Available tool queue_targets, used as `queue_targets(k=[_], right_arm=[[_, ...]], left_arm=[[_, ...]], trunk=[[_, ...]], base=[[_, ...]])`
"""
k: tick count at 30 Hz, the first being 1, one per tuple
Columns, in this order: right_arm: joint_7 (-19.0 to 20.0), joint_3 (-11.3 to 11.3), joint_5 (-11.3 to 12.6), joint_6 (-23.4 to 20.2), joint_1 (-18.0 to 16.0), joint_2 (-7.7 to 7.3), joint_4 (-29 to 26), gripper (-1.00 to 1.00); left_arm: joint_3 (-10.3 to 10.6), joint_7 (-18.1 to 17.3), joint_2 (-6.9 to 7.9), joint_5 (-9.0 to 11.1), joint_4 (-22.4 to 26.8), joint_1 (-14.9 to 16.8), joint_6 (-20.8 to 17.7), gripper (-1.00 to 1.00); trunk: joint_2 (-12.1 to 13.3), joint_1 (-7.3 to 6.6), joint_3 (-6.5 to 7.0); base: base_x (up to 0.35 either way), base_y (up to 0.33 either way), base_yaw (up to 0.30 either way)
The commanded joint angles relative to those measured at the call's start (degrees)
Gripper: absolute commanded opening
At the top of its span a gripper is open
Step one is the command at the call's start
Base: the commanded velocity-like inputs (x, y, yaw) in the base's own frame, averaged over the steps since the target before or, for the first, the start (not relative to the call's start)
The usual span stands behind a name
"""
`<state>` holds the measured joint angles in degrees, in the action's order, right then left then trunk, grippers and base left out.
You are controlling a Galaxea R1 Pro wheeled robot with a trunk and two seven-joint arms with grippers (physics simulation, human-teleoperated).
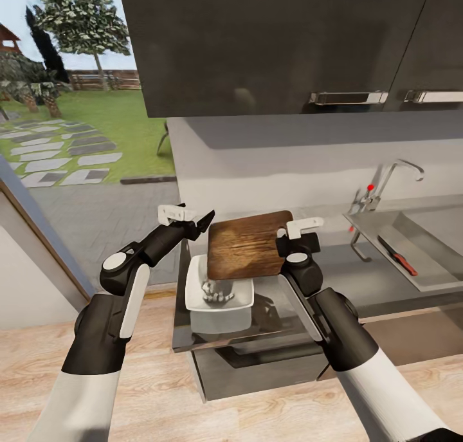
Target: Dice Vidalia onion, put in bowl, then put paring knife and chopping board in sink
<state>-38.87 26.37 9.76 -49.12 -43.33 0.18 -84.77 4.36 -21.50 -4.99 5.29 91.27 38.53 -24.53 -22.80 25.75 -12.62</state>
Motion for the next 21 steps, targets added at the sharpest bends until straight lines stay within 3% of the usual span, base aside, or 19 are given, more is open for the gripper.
queue_targets(k=[1,10,13,15,21], right_arm=[[-0.58,0.10,0.53,-0.13,-0.16,-0.01,-0.04,-1.00],[-1.69,0.01,0.53,-0.04,-0.34,-0.01,-0.04,-1.00],[-1.72,-0.96,0.53,0.00,-0.35,-0.05,0.01,-1.00],[-0.91,-5.11,0.59,0.00,-0.39,-0.03,-0.02,-1.00],[3.55,-12.41,0.61,-0.01,-0.96,-0.09,0.01,-1.00]], left_arm=[[-0.05,-0.03,-0.02,0.57,0.05,0.05,-0.53,1.00],[-0.03,-0.09,-0.04,0.60,0.05,0.05,-0.52,1.00],[-0.04,-0.05,-0.27,0.60,0.05,0.05,-0.52,1.00],[-0.05,0.00,-0.41,0.60,0.05,0.05,-0.46,1.00],[-0.05,0.05,-0.53,0.57,0.05,0.05,-0.43,1.00]], trunk=[[-0.12,0.03,-0.12],[-0.12,0.03,-0.12],[-0.12,0.03,-0.12],[-0.12,0.03,-0.12],[-0.12,0.03,-0.12]], base=[[0.000,0.000,0.000],[0.000,0.000,0.000],[0.000,0.000,0.000],[0.000,0.000,0.000],[0.000,0.000,0.000]])
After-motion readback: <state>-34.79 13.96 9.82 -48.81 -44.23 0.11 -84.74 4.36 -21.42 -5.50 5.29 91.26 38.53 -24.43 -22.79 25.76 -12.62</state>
